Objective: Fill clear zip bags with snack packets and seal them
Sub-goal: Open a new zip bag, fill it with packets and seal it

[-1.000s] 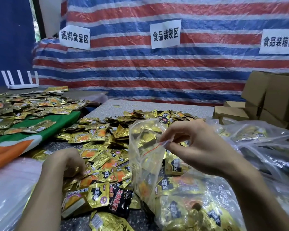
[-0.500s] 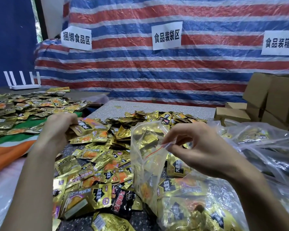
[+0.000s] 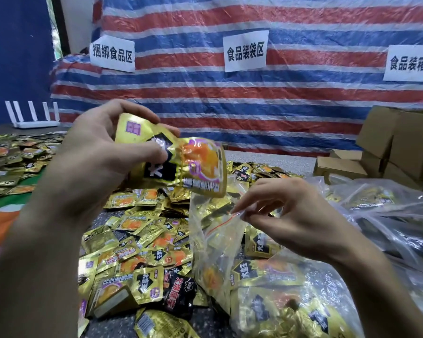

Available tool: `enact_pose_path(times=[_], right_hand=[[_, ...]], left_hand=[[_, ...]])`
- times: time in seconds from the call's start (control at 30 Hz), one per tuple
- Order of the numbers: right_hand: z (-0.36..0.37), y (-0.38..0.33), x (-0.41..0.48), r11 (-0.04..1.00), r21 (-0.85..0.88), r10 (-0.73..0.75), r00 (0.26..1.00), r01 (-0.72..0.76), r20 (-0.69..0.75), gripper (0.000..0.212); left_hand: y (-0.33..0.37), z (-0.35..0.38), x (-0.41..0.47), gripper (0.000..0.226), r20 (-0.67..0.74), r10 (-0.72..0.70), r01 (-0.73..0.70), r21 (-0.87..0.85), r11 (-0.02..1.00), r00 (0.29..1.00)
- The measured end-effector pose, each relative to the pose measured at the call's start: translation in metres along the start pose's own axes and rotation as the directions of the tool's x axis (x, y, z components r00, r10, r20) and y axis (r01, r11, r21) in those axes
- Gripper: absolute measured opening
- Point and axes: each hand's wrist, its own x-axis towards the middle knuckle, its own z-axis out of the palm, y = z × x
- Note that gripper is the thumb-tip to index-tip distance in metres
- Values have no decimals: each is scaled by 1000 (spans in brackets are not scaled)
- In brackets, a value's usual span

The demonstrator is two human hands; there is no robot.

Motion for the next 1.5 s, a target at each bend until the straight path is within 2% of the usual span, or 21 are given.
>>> enact_pose_path(times=[0.1,0.23,0.37,0.43,0.53,0.6,0.67,0.73,0.83,0.9,1.03,1.1,1.2,1.27,1.37,1.5], right_hand=[[2,-3,0,1000,-6,-22,1000,21,-9,15],[5,-6,0,999,-24,-43,999,43,-33,18],[11,-8,0,995,-47,-87,994,84,-63,13],[13,-7,1,992,-82,-107,989,99,-102,11],[12,-5,2,991,-94,-111,982,97,-156,10],[9,-4,1,992,-93,-105,972,87,-212,10],[8,-5,1,991,-114,-93,964,66,-249,5],[8,-6,1,990,-134,-76,958,39,-277,5],[10,-6,1,990,-144,-43,952,-1,-302,9],[12,-6,1,987,-160,-36,951,-14,-307,10],[16,-6,2,978,-200,-5,948,-62,-319,14],[17,-5,2,976,-201,8,937,-83,-349,15],[18,-6,2,978,-187,17,934,-89,-358,15],[20,-8,1,980,-179,24,939,-91,-343,14],[21,-9,1,980,-171,42,944,-103,-328,17],[21,-9,2,976,-174,65,943,-128,-325,23]], left_hand=[[2,8,-2,48,53,-47,43,89,995,997],[-6,28,-1,38,149,-160,125,217,968,976],[-24,49,1,28,198,-127,3,529,849,972],[-32,60,1,26,226,-98,-55,586,808,969],[-40,66,5,26,199,-122,-9,556,831,972],[-40,63,7,43,248,-174,36,477,878,953],[-37,51,8,56,373,-123,-104,532,840,920],[-32,36,7,64,483,-136,-214,600,771,865],[-29,21,8,51,501,-154,-255,654,712,852],[-29,15,10,42,440,-129,-234,676,699,889],[-33,-3,14,41,314,-164,-125,726,677,935],[-33,-11,14,43,324,-216,-89,715,694,921],[-31,-12,9,48,457,-311,-64,639,767,833],[-30,-5,7,40,507,-328,-73,621,781,797],[-33,6,9,27,479,-294,-86,625,776,827],[-35,9,9,45,469,-344,-4,595,804,813]])
